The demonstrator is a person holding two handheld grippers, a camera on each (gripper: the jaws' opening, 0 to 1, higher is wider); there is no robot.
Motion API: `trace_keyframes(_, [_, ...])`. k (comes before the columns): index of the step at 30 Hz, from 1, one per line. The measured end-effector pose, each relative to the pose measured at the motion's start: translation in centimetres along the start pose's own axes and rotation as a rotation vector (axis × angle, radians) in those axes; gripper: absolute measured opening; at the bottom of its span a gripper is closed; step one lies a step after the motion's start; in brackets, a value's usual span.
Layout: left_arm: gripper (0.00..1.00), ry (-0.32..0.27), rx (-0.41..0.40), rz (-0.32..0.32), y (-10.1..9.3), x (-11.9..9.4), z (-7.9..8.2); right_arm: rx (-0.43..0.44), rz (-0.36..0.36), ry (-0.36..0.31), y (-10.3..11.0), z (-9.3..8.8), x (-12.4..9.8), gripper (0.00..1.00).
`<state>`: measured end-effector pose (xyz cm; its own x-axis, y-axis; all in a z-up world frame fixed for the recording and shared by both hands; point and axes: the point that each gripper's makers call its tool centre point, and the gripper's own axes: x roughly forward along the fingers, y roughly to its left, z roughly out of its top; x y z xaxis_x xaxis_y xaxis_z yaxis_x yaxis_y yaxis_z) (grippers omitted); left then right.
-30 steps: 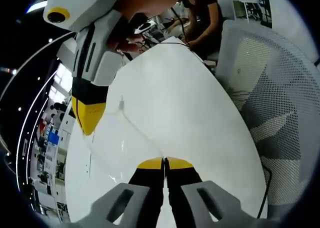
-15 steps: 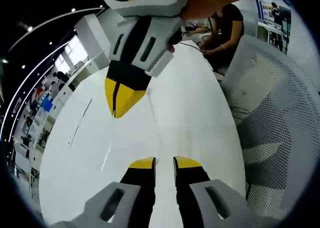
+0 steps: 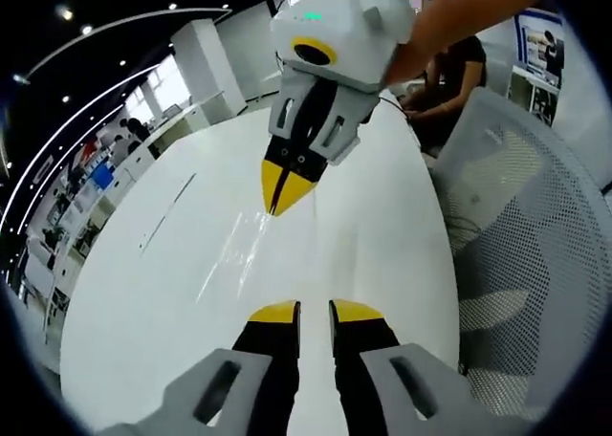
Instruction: Open the resealable bag by pulling the two sides of the seal apart until the entire bag opening is separated and visibly accessible.
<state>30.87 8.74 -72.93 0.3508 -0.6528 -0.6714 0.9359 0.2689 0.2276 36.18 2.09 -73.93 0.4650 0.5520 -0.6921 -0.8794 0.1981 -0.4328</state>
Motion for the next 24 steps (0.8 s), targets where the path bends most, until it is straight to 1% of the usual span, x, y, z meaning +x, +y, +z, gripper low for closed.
trace_keyframes(4, [0.09, 0.008, -0.016, 0.014, 0.2, -0.4, -0.8, 0.006, 0.007, 0.013, 0.2, -0.7, 0.5, 0.00])
trace_keyframes(6, [0.09, 0.008, -0.037, 0.025, 0.3, -0.6, -1.1, 0.005, 0.012, 0.019, 0.3, -1.0, 0.9, 0.00])
trace_keyframes(9, [0.09, 0.013, -0.062, 0.033, 0.4, -0.8, -1.9, 0.028, 0.016, 0.027, 0.4, -1.0, 1.3, 0.00])
trace_keyframes(13, [0.09, 0.025, -0.080, 0.028, 0.1, -0.8, -2.7, 0.017, 0.028, 0.041, 0.7, -1.3, 2.1, 0.00])
trace_keyframes(14, [0.09, 0.029, -0.080, 0.029, 0.0, -0.9, -2.9, 0.007, 0.030, 0.041, 0.7, -1.3, 2.1, 0.00])
trace_keyframes(18, [0.10, 0.032, -0.100, 0.040, -0.1, -1.1, -3.4, 0.010, 0.047, 0.045, 0.9, -1.6, 2.2, 0.00])
trace_keyframes(20, [0.10, 0.033, -0.106, 0.046, -0.1, -1.1, -3.7, 0.034, 0.069, 0.047, 1.4, -1.8, 2.2, 0.00])
trace_keyframes(22, [0.12, 0.038, -0.115, 0.050, -0.2, -1.1, -4.0, 0.026, 0.070, 0.055, 1.5, -2.2, 2.2, 0.05])
trace_keyframes(24, [0.15, 0.043, -0.120, 0.056, -0.1, -1.0, -4.3, 0.055, 0.092, 0.058, 1.9, -2.5, 2.1, 0.10])
